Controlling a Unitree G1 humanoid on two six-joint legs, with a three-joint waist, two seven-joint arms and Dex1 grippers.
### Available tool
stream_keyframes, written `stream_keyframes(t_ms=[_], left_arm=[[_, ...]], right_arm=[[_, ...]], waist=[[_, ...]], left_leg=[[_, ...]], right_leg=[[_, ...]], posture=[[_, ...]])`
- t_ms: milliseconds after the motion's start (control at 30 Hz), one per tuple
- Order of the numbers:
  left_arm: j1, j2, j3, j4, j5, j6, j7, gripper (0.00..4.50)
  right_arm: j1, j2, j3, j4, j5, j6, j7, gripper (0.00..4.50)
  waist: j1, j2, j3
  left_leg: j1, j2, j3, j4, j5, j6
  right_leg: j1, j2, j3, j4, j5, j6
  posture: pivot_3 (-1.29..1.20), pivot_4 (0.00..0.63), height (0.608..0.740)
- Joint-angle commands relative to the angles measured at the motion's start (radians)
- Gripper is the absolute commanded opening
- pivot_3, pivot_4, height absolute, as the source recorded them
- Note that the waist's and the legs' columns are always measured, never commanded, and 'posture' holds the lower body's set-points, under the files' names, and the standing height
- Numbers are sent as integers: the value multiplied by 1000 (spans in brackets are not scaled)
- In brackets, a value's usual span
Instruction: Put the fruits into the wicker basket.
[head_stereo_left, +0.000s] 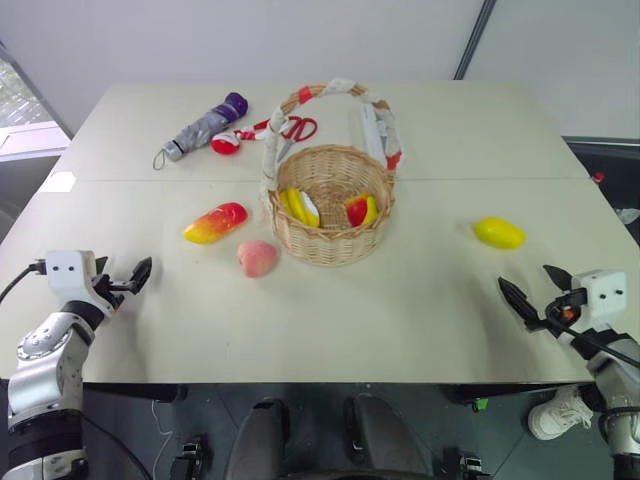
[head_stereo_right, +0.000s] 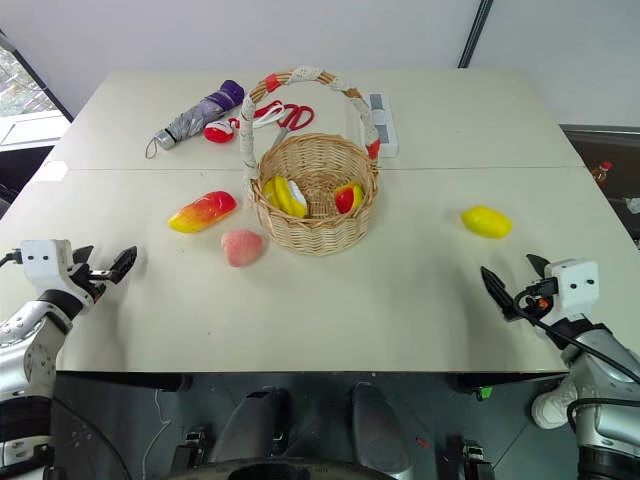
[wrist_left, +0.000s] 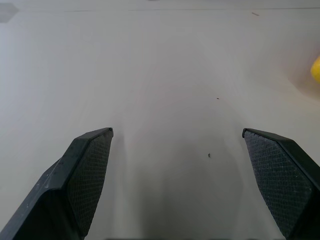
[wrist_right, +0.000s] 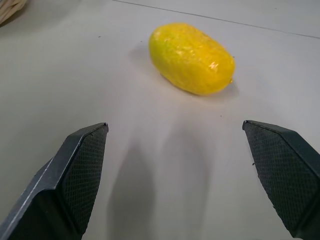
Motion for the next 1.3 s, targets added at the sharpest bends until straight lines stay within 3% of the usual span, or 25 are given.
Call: stream_keyframes(t_ms=[33,300,600,767,967,1300], left_arm=[[-6,4,17,-22,-6,-13,0,4434],[-13,-1,25,-32,-20,-5,4,4434],[-65,44,-43,-143,-30,64,-84,4434],[-164,110,-181,-172,21,139,-157,4434],[-365,127,-362,-35,158,173,-166,4434],[-592,82,-514,234,274,169,-232,4434]], right_arm=[[-4,7,2,-27,2,-18,-4,4499],[-18,-9,22,-42,21,2,23,4499],[-24,-89,159,-396,100,189,120,4499],[-104,-129,314,-583,115,293,140,4499],[-267,-100,484,-664,75,358,108,4499],[-328,-66,570,-651,26,339,102,4499]], waist=[[0,0,0],[0,0,0],[1,0,0],[0,0,0],[1,-1,0],[2,-1,0]], left_leg=[[0,0,0,0,0,0],[0,0,0,0,0,0],[0,0,0,0,0,0],[0,0,-1,1,0,0],[-1,-2,-1,1,0,0],[-1,-4,-1,3,0,1]], right_leg=[[0,0,0,0,0,0],[0,0,0,0,0,0],[0,1,0,0,0,0],[0,1,0,0,0,0],[0,2,-1,1,0,0],[0,2,-3,2,0,1]], posture=[[0,150,740],[0,150,740],[0,150,740],[0,150,740],[0,150,740],[0,150,740]])
